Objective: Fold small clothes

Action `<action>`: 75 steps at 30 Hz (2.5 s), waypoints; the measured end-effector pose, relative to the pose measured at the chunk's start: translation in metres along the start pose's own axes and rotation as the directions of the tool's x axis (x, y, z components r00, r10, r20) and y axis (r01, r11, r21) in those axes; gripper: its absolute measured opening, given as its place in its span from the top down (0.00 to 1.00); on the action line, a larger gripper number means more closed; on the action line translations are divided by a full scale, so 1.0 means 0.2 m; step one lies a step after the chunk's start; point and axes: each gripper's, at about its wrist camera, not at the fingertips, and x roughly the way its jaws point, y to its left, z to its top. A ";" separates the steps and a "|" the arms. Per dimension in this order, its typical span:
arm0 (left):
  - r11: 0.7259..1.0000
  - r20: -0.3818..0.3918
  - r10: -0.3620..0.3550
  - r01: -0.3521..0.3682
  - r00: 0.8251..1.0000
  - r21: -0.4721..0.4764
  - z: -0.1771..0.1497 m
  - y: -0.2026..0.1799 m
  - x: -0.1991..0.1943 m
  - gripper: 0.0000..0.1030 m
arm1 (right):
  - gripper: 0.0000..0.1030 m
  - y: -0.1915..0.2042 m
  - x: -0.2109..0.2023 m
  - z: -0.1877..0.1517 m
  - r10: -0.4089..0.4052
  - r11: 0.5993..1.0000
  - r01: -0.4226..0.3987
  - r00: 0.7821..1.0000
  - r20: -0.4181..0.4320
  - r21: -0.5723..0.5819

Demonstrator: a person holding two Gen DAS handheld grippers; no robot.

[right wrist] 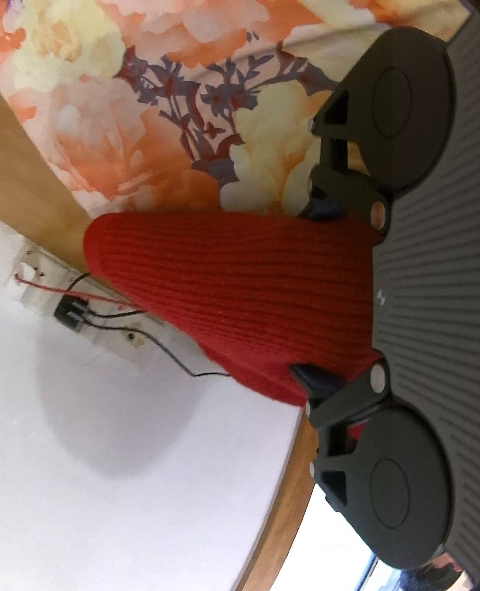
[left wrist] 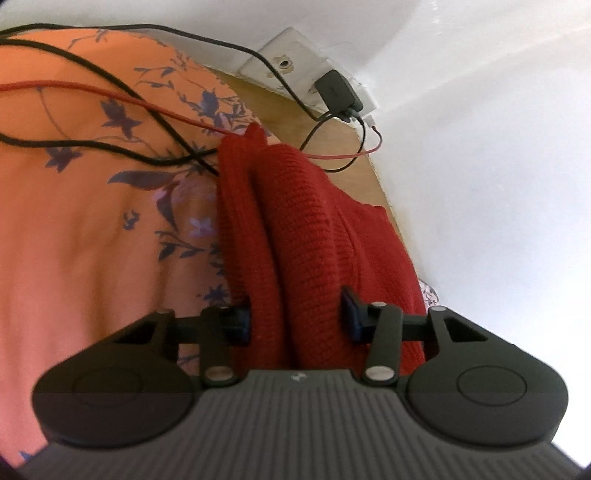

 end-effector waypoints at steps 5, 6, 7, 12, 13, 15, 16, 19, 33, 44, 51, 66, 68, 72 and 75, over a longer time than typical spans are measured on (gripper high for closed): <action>0.999 0.000 -0.014 0.014 1.000 0.032 0.00 -0.11 -0.07 0.58 | 0.33 0.14 -0.09 -0.03 0.034 0.999 -0.034 0.998 0.049 0.003; 0.999 0.001 -0.016 0.016 1.000 0.037 0.00 -0.13 -0.09 0.58 | 0.33 0.17 -0.12 -0.03 0.048 0.999 -0.048 0.997 0.057 0.000; 0.999 0.002 -0.016 0.016 1.000 0.047 0.00 -0.16 -0.11 0.58 | 0.33 0.19 -0.15 -0.03 0.058 0.998 -0.058 0.996 0.063 -0.005; 0.995 0.030 -0.025 0.022 0.999 0.101 -0.06 -0.33 -0.24 0.58 | 0.33 0.32 -0.32 -0.05 0.087 0.995 -0.082 0.992 0.086 -0.057; 0.994 0.039 -0.027 0.023 0.999 0.111 -0.08 -0.37 -0.27 0.58 | 0.33 0.34 -0.36 -0.06 0.097 0.994 -0.091 0.991 0.091 -0.067; 0.992 0.057 -0.028 0.020 0.998 0.127 -0.13 -0.44 -0.33 0.58 | 0.33 0.37 -0.43 -0.07 0.113 0.991 -0.105 0.989 0.099 -0.080; 0.991 0.067 -0.026 0.017 0.997 0.134 -0.16 -0.47 -0.35 0.58 | 0.33 0.38 -0.47 -0.08 0.120 0.990 -0.112 0.988 0.102 -0.087; 0.989 0.093 -0.024 0.010 0.995 0.148 -0.25 -0.56 -0.39 0.58 | 0.33 0.40 -0.59 -0.11 0.134 0.986 -0.123 0.985 0.104 -0.108; 0.973 0.060 -0.014 0.000 0.998 0.230 -0.66 -0.70 -0.16 0.58 | 0.33 0.17 -1.01 -0.30 0.054 0.990 -0.033 0.987 0.154 -0.137; 0.910 -0.016 0.075 -0.062 0.997 0.409 -0.74 -0.68 0.29 0.63 | 0.33 -0.14 -0.99 -0.33 -0.140 0.975 0.172 0.967 0.212 -0.140; 0.883 0.028 0.164 -0.160 0.986 0.441 -0.73 -0.64 0.29 0.45 | 0.28 -0.20 -0.87 -0.39 -0.307 0.919 0.340 0.935 0.181 -0.201; 0.790 0.120 0.292 -0.310 0.949 0.529 -0.82 -0.85 0.15 0.45 | 0.23 -0.06 -0.89 -0.49 -0.373 0.869 0.437 0.886 0.275 -0.230; 0.791 0.119 0.266 -0.287 0.957 0.540 -0.87 -0.88 0.10 0.44 | 0.23 -0.03 -0.93 -0.52 -0.370 0.864 0.443 0.881 0.295 -0.240; 0.763 0.141 0.280 -0.309 0.950 0.567 -0.93 -0.93 0.06 0.44 | 0.23 0.03 -1.04 -0.58 -0.351 0.851 0.453 0.867 0.355 -0.266; 0.732 0.169 0.330 -0.365 0.929 0.575 -0.95 -0.91 0.09 0.42 | 0.30 0.06 -1.08 -0.61 -0.332 0.828 0.457 0.867 0.373 -0.325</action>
